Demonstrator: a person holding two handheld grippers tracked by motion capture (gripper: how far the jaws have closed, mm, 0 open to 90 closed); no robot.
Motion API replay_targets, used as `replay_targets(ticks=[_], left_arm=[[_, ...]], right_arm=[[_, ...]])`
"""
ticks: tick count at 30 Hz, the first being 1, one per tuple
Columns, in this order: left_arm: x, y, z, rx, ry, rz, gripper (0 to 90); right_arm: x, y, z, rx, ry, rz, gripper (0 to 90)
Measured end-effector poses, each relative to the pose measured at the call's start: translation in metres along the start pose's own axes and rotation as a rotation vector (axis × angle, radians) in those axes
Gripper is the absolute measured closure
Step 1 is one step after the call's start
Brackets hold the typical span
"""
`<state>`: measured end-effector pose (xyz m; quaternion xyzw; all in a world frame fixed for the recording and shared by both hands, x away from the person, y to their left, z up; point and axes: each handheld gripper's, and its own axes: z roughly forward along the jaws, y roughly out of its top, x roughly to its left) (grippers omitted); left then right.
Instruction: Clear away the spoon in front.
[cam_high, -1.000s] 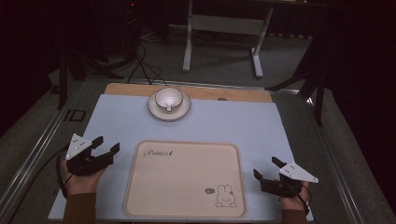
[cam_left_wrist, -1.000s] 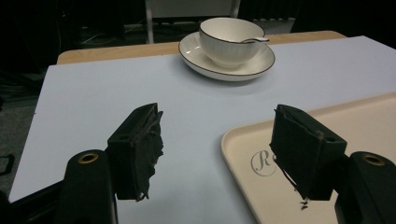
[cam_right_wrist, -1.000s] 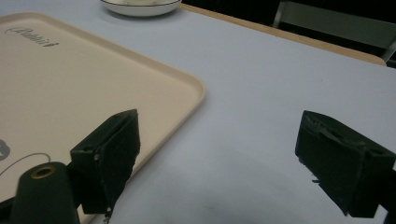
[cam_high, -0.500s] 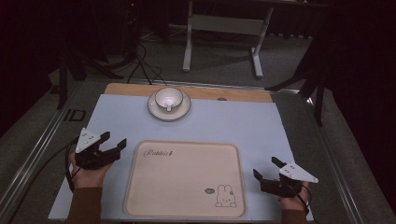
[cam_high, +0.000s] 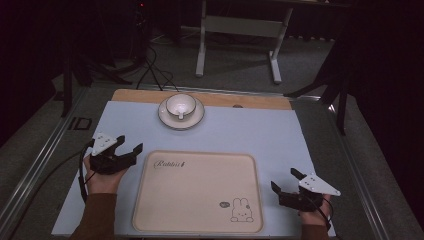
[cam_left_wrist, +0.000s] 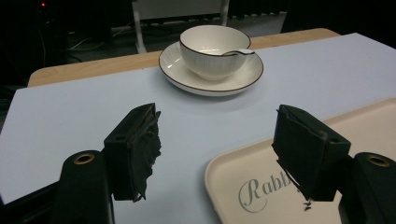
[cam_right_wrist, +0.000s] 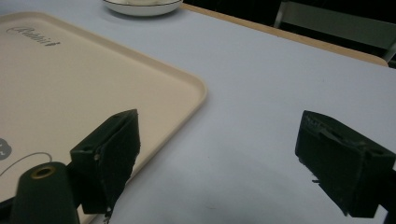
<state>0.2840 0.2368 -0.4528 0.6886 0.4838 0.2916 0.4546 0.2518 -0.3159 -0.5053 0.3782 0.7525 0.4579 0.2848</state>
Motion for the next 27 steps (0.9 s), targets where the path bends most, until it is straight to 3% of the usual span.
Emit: replay_targets(ticks=[27], left_arm=[[-0.016,0.022,0.035,0.016,-0.014,0.027,31.0]], right_arm=[[0.000,0.000,0.000,-0.003,0.001,0.001,13.6]])
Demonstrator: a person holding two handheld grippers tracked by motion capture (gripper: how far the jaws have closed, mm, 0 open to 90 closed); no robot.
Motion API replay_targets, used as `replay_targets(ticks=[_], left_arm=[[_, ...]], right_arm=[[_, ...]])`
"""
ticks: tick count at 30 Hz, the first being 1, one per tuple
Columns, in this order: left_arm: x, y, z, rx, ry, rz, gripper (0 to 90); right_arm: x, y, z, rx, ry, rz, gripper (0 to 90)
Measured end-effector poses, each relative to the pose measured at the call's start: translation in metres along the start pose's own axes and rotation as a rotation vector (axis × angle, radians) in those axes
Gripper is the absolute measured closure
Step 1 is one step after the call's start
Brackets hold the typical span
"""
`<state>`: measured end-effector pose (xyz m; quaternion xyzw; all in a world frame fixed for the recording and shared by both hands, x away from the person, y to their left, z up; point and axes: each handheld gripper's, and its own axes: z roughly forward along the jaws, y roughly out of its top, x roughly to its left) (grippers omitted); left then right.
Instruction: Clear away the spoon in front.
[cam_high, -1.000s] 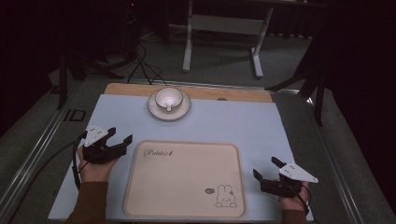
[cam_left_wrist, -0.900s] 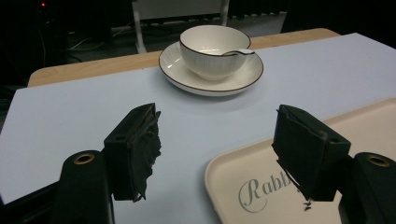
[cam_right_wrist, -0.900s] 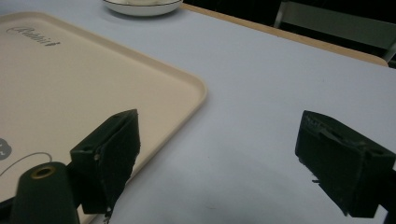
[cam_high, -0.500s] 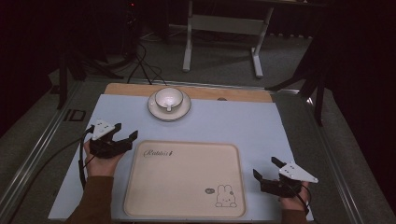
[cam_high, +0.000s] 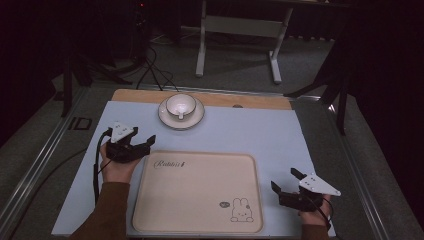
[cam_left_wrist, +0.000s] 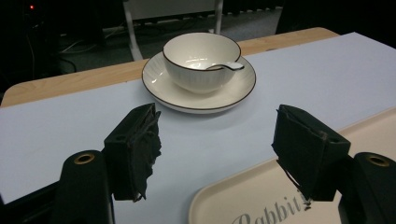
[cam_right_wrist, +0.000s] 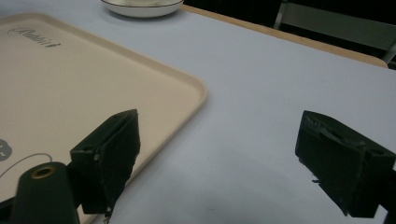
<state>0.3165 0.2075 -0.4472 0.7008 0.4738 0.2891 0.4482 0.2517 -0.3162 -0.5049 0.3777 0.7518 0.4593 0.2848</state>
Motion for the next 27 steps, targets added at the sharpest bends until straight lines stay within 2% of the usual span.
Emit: replay_targets(ticks=[15,27], left_arm=[[-0.009,0.010,0.018,0.008,-0.006,0.017,31.1],[-0.013,0.024,0.032,0.009,-0.010,0.027,31.1]], right_arm=[[0.000,0.001,-0.001,-0.020,0.003,-0.001,13.6],[0.000,0.001,-0.001,-0.022,0.003,-0.004,13.7]])
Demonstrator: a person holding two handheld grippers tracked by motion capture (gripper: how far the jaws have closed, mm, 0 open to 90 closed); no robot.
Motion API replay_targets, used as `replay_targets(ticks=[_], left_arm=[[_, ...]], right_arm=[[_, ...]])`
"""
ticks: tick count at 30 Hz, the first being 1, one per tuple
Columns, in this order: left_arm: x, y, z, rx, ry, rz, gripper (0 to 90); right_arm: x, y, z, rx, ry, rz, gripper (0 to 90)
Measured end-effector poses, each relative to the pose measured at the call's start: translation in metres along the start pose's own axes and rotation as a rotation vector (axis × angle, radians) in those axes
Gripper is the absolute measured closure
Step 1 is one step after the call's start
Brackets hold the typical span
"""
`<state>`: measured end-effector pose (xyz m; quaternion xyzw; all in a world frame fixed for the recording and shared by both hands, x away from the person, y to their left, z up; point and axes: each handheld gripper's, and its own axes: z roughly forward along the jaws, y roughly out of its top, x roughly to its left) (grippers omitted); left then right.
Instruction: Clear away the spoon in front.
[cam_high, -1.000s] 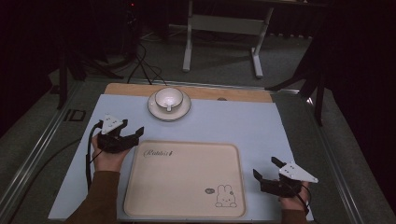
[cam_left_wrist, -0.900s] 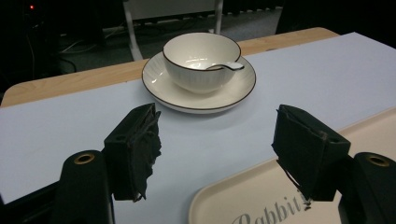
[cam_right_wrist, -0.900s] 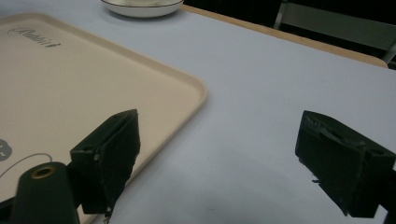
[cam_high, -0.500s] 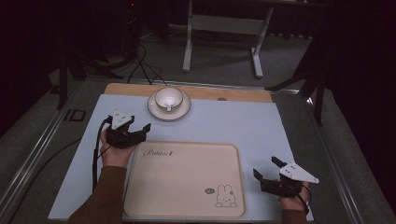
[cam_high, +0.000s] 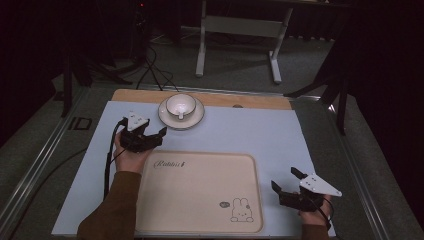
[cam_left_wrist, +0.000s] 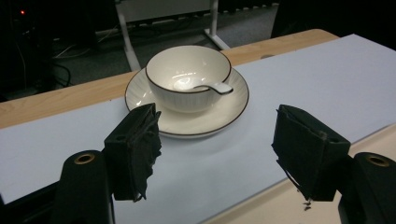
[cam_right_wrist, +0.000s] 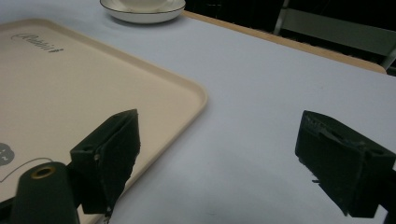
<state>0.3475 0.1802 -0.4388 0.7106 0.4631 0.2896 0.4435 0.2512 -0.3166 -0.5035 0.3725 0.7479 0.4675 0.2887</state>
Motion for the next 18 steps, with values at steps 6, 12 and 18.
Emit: replay_targets(ticks=[6,12,18], left_arm=[[-0.002,0.005,0.006,0.005,0.001,0.000,31.3],[-0.002,0.009,0.012,-0.004,0.004,-0.023,31.6],[0.000,0.015,0.020,0.006,0.018,-0.021,32.0]], right_arm=[[0.000,0.000,0.000,0.001,0.000,0.001,13.6],[0.000,0.000,0.000,0.001,-0.001,0.001,13.6],[-0.001,0.000,0.000,-0.001,-0.002,0.003,13.6]])
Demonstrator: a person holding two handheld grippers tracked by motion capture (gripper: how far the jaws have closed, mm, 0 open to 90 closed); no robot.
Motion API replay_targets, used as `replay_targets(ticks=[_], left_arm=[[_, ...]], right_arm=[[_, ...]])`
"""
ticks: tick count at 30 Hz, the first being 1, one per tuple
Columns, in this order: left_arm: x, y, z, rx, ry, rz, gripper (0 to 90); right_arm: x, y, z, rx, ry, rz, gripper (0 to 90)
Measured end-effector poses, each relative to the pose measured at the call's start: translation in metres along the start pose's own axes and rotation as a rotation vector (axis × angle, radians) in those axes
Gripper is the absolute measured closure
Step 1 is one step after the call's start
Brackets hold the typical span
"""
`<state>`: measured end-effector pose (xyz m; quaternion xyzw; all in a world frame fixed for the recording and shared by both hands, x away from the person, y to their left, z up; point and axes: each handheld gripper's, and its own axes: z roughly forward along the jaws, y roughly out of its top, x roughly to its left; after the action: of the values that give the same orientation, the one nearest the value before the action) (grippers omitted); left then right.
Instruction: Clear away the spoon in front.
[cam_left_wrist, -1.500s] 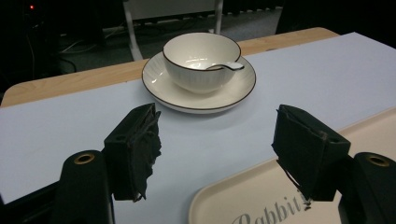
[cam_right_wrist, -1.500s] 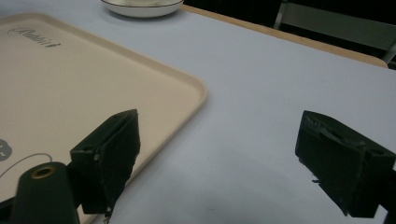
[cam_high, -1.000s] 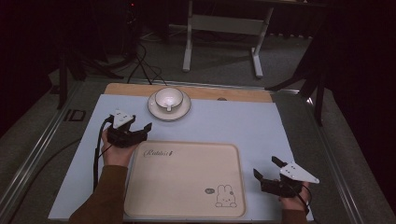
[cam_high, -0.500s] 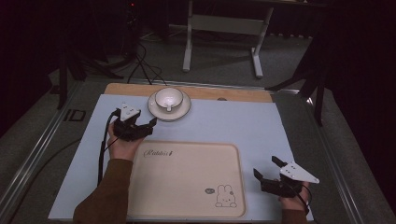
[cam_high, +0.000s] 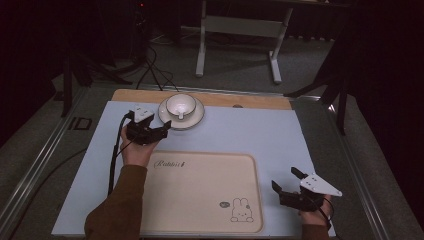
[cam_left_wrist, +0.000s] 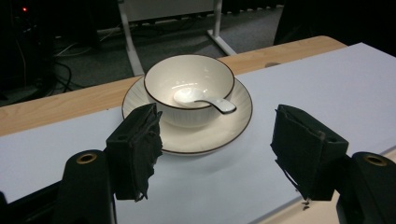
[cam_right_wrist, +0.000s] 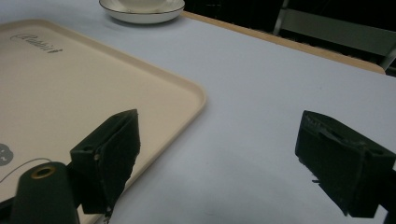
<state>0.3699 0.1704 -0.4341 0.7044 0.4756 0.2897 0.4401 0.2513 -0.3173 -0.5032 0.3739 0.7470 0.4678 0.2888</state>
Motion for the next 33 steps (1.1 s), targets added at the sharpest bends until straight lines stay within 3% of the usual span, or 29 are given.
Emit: replay_targets(ticks=[9,16,28,33], left_arm=[[0.010,0.021,0.007,-0.001,0.027,-0.003,32.4],[0.011,0.029,0.023,0.014,0.030,-0.002,32.4],[-0.002,0.023,0.068,0.090,0.022,0.001,35.1],[-0.006,0.018,0.085,0.110,0.027,-0.023,36.6]], right_arm=[[0.000,0.000,0.000,0.002,-0.001,0.000,13.6],[-0.001,0.000,0.000,0.002,0.000,-0.001,13.6],[-0.002,0.000,0.000,0.001,-0.001,0.000,13.6],[-0.003,-0.001,0.000,0.000,-0.003,0.003,13.6]])
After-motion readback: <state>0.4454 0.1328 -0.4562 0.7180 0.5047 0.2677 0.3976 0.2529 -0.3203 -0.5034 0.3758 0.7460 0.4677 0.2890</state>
